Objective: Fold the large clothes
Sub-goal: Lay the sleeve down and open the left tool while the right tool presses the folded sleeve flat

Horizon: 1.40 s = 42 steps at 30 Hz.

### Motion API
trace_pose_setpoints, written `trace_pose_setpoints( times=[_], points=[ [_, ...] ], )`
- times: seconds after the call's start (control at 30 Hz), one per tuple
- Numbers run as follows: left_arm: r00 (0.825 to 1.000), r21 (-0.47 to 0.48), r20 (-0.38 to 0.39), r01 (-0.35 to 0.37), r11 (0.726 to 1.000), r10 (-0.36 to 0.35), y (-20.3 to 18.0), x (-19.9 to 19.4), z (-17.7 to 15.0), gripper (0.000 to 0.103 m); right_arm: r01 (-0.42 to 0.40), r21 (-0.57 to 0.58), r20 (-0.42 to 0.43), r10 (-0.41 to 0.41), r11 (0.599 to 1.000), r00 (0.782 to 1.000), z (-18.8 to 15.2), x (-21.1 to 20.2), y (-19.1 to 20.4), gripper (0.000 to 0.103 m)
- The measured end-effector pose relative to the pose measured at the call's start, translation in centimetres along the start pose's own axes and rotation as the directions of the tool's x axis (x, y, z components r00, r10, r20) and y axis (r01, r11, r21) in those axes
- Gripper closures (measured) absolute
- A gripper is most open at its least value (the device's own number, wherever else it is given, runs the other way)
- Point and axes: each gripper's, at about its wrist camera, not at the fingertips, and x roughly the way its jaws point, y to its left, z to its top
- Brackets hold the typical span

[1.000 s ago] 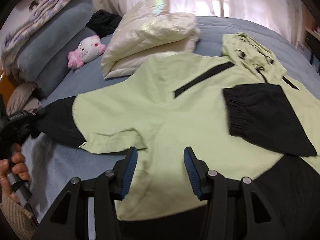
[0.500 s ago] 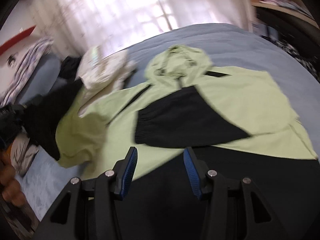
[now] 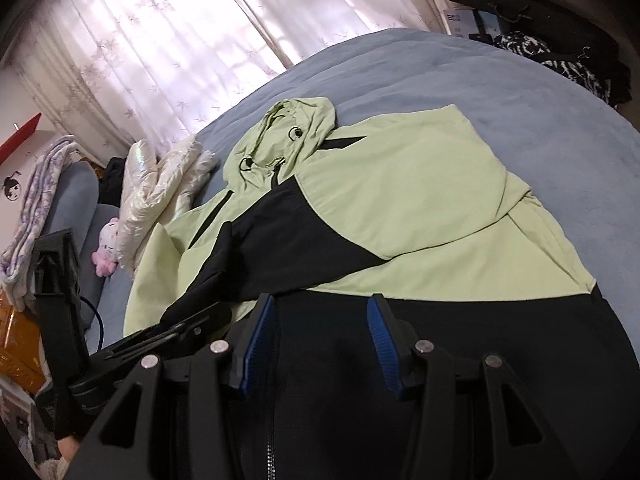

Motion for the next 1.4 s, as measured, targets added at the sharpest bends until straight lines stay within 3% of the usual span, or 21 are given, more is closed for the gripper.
trace_pose_setpoints(
  times=[0.23, 0.4, 0.5, 0.63, 0.73, 0.77, 0.97, 1.03, 1.13, 1.2, 1.23, 1.27, 1.3, 1.4],
  points=[
    [0.995, -0.003, 0.044, 0.085, 0.996, -0.085, 1.3, -6.5, -1.1, 0.035, -0.046, -0.082, -0.004, 0.045, 0.996, 0.999, -0.3, 0.1, 2.5, 0.054],
    [0.994, -0.054, 0.108, 0.012, 0.998, -0.006, 4.5, -9.8, -3.0, 0.032, -0.078, -0.238, -0.058, 0.065, 0.968, 0.996, -1.3, 1.2, 6.6, 0.054],
    [0.994, -0.111, 0.097, -0.029, 0.993, 0.04, 7.1, -10.3, -4.2, 0.032, -0.085, -0.371, -0.102, 0.051, 0.925, 0.993, -2.5, 2.7, 9.7, 0.054],
    [0.995, -0.186, 0.077, -0.05, 0.981, 0.066, 10.3, -10.3, -5.3, 0.032, -0.107, -0.547, -0.171, 0.014, 0.83, 0.985, -4.3, 5.3, 13.5, 0.054],
    [0.995, -0.234, 0.079, -0.043, 0.971, 0.063, 12.3, -10.3, -6.0, 0.032, -0.094, -0.675, -0.172, -0.033, 0.732, 0.984, -5.6, 6.7, 15.8, 0.054],
    [0.995, -0.241, 0.08, -0.039, 0.97, 0.06, 12.7, -10.2, -6.1, 0.032, -0.086, -0.729, -0.172, -0.06, 0.679, 0.983, -6.1, 7.4, 16.6, 0.054],
    [0.996, -0.265, 0.067, -0.046, 0.963, 0.065, 14.7, -9.4, -6.8, 0.032, -0.064, -0.871, -0.176, -0.188, 0.486, 0.966, -7.7, 10.6, 17.6, 0.054],
    [0.997, -0.287, 0.054, -0.039, 0.957, 0.057, 15.5, -8.8, -7.1, 0.032, -0.054, -0.891, -0.17, -0.222, 0.45, 0.96, -7.8, 11.5, 17.6, 0.054],
    [0.998, -0.316, 0.039, -0.032, 0.948, 0.047, 16.3, -8.3, -7.6, 0.032, -0.079, -0.881, -0.211, -0.238, 0.466, 0.948, -7.4, 12.9, 17.4, 0.055],
    [0.999, -0.33, 0.03, -0.027, 0.944, 0.039, 16.8, -8.1, -7.8, 0.032, -0.112, -0.848, -0.267, -0.234, 0.518, 0.935, -6.7, 14.0, 17.1, 0.058],
    [0.999, -0.334, 0.028, -0.026, 0.942, 0.037, 16.9, -8.0, -7.8, 0.032, -0.128, -0.823, -0.291, -0.216, 0.554, 0.932, -6.2, 14.1, 17.0, 0.065],
    [0.999, -0.339, 0.027, -0.025, 0.94, 0.036, 17.1, -8.0, -7.8, 0.032, -0.153, -0.787, -0.321, -0.186, 0.598, 0.929, -5.5, 14.3, 16.8, 0.087],
    [0.999, -0.341, 0.027, -0.024, 0.94, 0.036, 17.2, -7.9, -7.8, 0.032, -0.153, -0.77, -0.325, -0.175, 0.619, 0.929, -5.1, 14.3, 16.8, 0.095],
    [0.999, -0.343, 0.029, -0.032, 0.939, 0.044, 17.3, -7.9, -7.7, 0.032, -0.134, -0.729, -0.29, -0.126, 0.671, 0.949, -3.2, 13.0, 17.0, 0.099]
  ],
)
